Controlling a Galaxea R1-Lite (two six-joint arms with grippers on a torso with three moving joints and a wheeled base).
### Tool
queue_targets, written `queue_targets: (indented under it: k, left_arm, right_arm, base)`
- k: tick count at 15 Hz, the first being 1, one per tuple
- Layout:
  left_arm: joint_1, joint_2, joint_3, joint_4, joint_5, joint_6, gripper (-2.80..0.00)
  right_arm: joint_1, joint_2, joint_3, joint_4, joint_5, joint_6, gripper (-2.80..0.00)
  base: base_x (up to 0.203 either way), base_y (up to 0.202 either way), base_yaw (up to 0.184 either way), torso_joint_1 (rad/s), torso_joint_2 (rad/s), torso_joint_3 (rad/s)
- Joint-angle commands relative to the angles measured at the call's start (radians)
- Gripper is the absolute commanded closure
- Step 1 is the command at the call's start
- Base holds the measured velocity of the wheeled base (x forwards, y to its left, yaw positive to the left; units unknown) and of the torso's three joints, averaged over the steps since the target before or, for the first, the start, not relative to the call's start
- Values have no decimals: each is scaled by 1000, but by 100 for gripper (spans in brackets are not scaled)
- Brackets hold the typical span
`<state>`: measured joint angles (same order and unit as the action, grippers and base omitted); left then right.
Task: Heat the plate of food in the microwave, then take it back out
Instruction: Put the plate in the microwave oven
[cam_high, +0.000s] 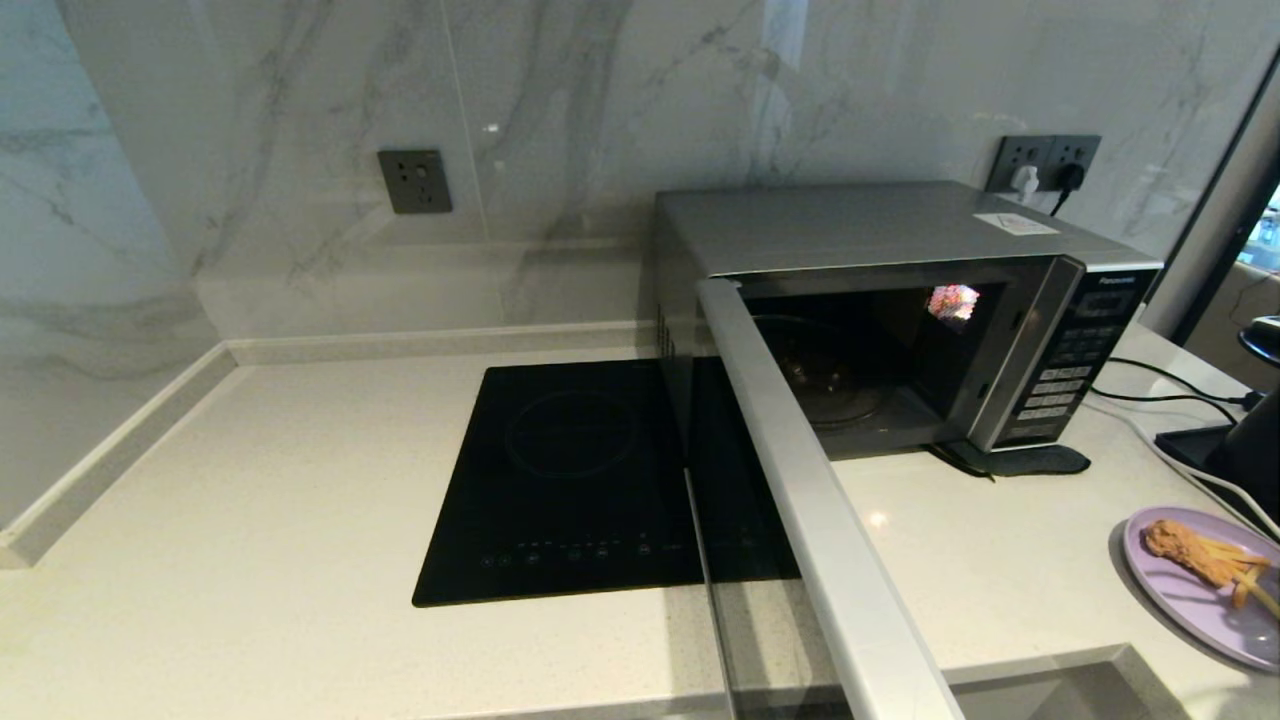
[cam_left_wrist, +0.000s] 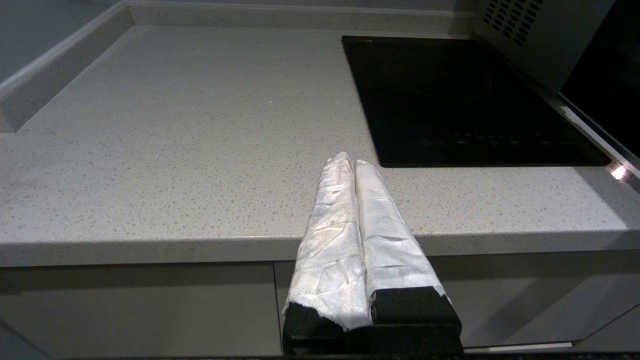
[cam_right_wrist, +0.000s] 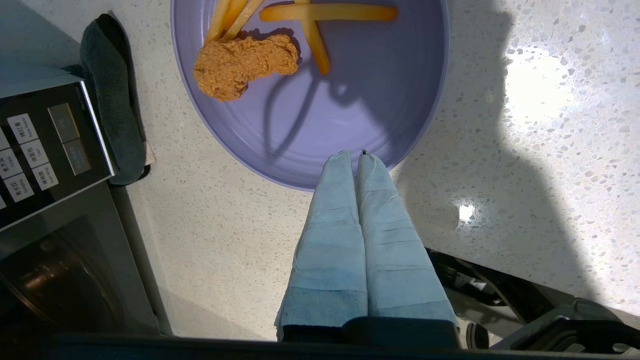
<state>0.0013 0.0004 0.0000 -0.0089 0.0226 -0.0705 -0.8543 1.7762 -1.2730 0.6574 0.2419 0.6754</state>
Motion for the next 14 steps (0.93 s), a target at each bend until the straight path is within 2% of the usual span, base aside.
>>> queue_targets:
  k: [1, 7, 9, 10, 14]
  left_arm:
    - [0, 1, 0, 0, 0, 0, 0]
    - [0, 1, 0, 0, 0, -1, 0]
    - [0, 1, 0, 0, 0, -1, 0]
    - [0, 1, 0, 0, 0, 0, 0]
    - [0, 1, 0, 0, 0, 0, 0]
  right_arm:
    - [1, 16, -2, 4, -4, -12, 0]
    - [1, 50, -7, 6, -13, -22, 0]
    - [1, 57, 0, 7, -39, -23, 0]
    - [1, 62, 3, 7, -63, -29, -280]
    - [1, 76, 1, 8, -67, -54, -280]
  base:
    - [0, 0, 0, 0, 0, 0]
    - [0, 0, 0, 0, 0, 0]
    - [0, 0, 0, 0, 0, 0]
    - [0, 0, 0, 0, 0, 0]
    - [0, 0, 0, 0, 0, 0]
